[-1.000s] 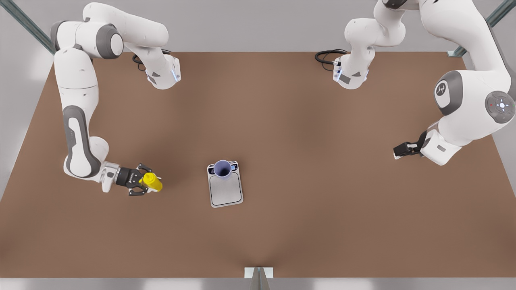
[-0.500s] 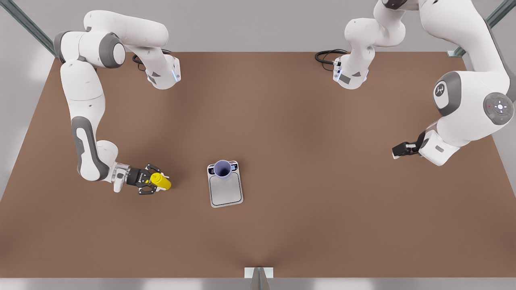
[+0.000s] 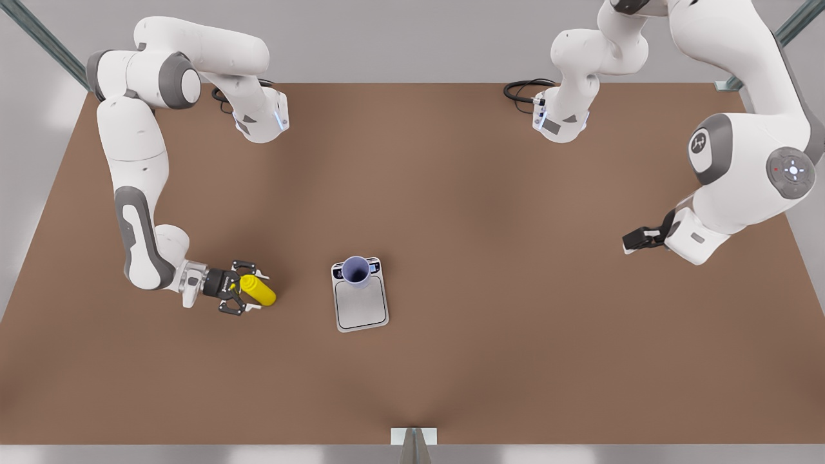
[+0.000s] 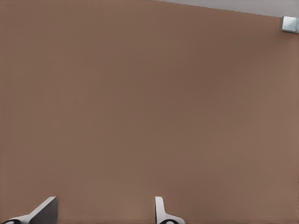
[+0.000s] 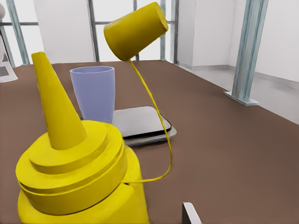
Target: Move cup to the weight, pick up sauce bottle, pour sauce
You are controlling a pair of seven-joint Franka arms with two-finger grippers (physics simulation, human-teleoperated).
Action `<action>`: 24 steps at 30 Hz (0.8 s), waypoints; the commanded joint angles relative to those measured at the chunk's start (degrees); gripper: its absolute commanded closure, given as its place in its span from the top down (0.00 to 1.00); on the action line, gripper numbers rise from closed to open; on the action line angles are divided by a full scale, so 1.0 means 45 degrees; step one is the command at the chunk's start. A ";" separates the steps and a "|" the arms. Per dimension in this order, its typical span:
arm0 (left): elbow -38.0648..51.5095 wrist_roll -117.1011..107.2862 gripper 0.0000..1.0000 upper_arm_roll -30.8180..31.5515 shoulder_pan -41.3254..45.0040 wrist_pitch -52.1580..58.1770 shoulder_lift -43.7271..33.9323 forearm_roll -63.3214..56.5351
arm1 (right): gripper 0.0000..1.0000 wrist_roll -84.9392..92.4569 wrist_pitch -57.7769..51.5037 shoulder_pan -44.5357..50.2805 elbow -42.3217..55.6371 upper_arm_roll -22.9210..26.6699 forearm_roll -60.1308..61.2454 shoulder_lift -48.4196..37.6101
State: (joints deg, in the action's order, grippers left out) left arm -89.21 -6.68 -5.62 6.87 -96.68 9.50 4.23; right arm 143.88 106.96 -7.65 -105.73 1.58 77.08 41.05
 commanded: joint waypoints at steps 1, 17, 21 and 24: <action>-0.0001 0.0000 1.00 -0.0001 -0.0004 0.0001 -0.0001 -0.0002 | 1.00 0.0000 0.0000 0.0000 0.0000 0.0000 0.0000 0.0000; 0.0214 -0.0020 1.00 -0.0001 -0.0004 0.0040 0.0077 -0.0002 | 1.00 -0.0078 -0.0137 -0.0137 0.0020 0.0000 -0.0039 -0.0039; 0.0234 -0.0020 1.00 -0.0001 -0.0004 0.0021 0.0097 -0.0002 | 1.00 -0.0098 -0.0137 -0.0156 0.0059 0.0000 -0.0039 -0.0059; 0.0253 -0.0039 1.00 -0.0001 -0.0004 0.0040 0.0097 -0.0002 | 1.00 -0.0117 -0.0137 -0.0156 0.0059 0.0000 -0.0020 -0.0059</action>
State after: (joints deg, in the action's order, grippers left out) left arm -88.15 -6.86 -5.62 6.86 -96.51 9.94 4.23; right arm 143.28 106.35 -8.26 -105.39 1.57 76.99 40.78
